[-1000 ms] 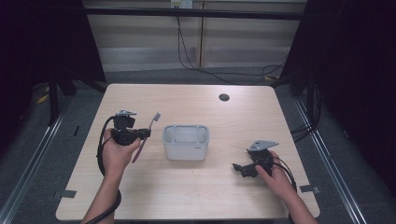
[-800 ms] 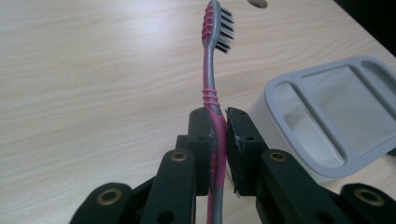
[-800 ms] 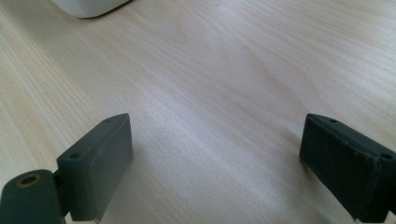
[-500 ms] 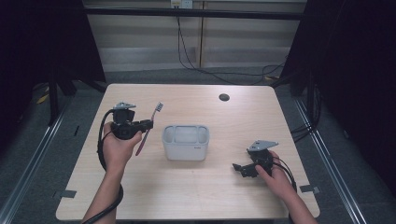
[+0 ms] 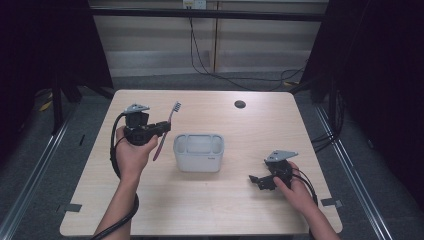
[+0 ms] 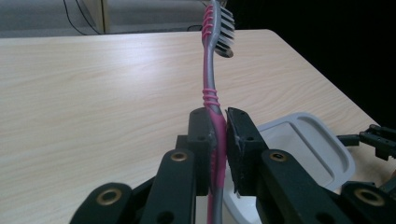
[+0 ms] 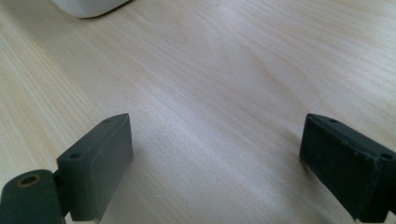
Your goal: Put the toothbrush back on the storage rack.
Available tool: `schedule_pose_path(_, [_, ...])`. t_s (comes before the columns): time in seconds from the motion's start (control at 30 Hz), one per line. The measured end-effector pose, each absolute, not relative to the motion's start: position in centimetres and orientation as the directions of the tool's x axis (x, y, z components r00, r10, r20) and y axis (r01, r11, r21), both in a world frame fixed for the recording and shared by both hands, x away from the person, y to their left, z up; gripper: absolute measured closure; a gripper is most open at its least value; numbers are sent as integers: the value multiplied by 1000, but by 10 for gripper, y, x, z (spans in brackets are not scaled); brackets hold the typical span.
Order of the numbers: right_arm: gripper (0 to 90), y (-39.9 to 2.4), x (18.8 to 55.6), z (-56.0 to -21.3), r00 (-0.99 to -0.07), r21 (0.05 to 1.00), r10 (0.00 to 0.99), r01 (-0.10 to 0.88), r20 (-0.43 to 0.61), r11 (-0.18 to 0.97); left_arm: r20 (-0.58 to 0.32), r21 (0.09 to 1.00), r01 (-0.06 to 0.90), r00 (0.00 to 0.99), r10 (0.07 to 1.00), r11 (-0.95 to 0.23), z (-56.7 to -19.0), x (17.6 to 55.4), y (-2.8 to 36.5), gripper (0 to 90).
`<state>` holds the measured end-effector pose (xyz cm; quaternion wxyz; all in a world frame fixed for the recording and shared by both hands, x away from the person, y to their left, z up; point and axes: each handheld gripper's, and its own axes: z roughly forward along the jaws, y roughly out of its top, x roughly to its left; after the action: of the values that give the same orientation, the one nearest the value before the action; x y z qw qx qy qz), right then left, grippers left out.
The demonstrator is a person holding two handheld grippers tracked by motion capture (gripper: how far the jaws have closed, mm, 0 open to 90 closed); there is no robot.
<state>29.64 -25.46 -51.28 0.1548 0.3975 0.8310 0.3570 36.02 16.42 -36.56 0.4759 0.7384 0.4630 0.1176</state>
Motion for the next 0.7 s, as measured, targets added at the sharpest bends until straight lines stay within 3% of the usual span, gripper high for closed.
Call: schedule_pose_path(0.7, [89,-255,297,-513,-637,717,771,549,26,430,-257,838,533,575,777,-118,-355,368,135,807])
